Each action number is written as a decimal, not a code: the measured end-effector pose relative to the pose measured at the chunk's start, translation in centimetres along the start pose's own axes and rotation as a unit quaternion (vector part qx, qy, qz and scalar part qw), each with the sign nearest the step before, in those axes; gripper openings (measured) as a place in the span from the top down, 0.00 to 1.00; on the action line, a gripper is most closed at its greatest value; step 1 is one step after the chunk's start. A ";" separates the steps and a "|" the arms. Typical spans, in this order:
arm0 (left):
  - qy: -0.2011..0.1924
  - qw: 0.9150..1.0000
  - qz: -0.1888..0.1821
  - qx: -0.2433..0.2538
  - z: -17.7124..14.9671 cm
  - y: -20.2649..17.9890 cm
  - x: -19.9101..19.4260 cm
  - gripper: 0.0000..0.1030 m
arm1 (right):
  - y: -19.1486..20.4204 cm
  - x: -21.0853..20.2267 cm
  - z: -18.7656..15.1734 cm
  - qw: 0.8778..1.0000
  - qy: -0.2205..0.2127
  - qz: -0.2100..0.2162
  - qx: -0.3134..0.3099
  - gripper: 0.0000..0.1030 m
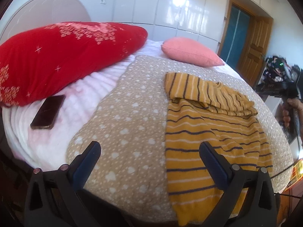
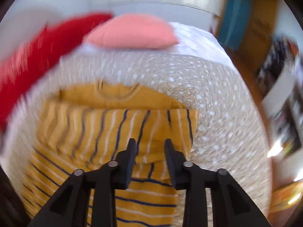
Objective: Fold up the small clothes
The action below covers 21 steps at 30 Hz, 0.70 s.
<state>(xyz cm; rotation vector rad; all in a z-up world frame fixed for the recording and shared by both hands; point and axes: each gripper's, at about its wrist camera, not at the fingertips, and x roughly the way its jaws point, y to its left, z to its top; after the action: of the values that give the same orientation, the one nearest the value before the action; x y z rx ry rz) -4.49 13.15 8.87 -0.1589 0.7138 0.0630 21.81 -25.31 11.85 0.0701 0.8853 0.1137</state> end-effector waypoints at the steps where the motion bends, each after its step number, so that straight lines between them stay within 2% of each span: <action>1: 0.004 1.000 -0.001 0.004 0.2 -0.5 0.7 0.00 | -0.3 -0.2 -0.1 1.000 -0.008 0.005 0.005 0.66; 3: 0.015 1.000 -0.007 0.008 0.4 -1.2 2.0 0.00 | -0.3 -0.5 -0.5 1.000 -0.012 0.024 -0.003 0.66; 7: 0.047 0.998 -0.031 -0.004 0.2 -2.8 4.6 0.00 | 1.2 1.7 -1.9 0.996 0.024 0.081 -0.019 0.66; 9: 0.056 0.998 -0.040 -0.010 0.0 -3.3 5.2 0.00 | 1.8 4.0 -2.5 0.996 0.039 0.079 -0.019 0.66; 11: 0.059 0.997 -0.042 -0.005 -0.3 -3.7 5.1 0.00 | 1.5 6.2 -2.9 0.995 0.055 0.077 0.010 0.66; 13: 0.053 0.998 -0.036 0.005 -0.5 -3.8 4.5 0.00 | 0.4 8.9 -3.4 0.995 0.067 0.052 0.047 0.66; 15: 0.047 0.998 -0.033 0.017 -0.6 -3.5 4.1 0.00 | -0.3 10.1 -3.9 0.992 0.081 0.055 0.075 0.67; 18: 0.071 0.996 -0.033 0.031 -1.1 -2.6 4.5 0.00 | -0.5 7.0 -5.1 0.993 0.051 0.073 0.079 0.67; 20: 0.087 0.995 -0.052 0.015 -1.6 -1.5 4.8 0.00 | -0.9 3.6 -7.1 0.988 0.038 0.123 0.085 0.65; 21: 0.098 0.993 -0.067 0.000 -2.0 -0.9 5.0 0.00 | -1.3 1.7 -8.8 0.985 0.032 0.147 0.089 0.60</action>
<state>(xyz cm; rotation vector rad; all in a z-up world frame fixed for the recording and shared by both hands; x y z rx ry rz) -1.88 11.90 4.17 -0.2137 0.8970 -0.0815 16.15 -26.30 4.86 0.3665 0.9449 0.3127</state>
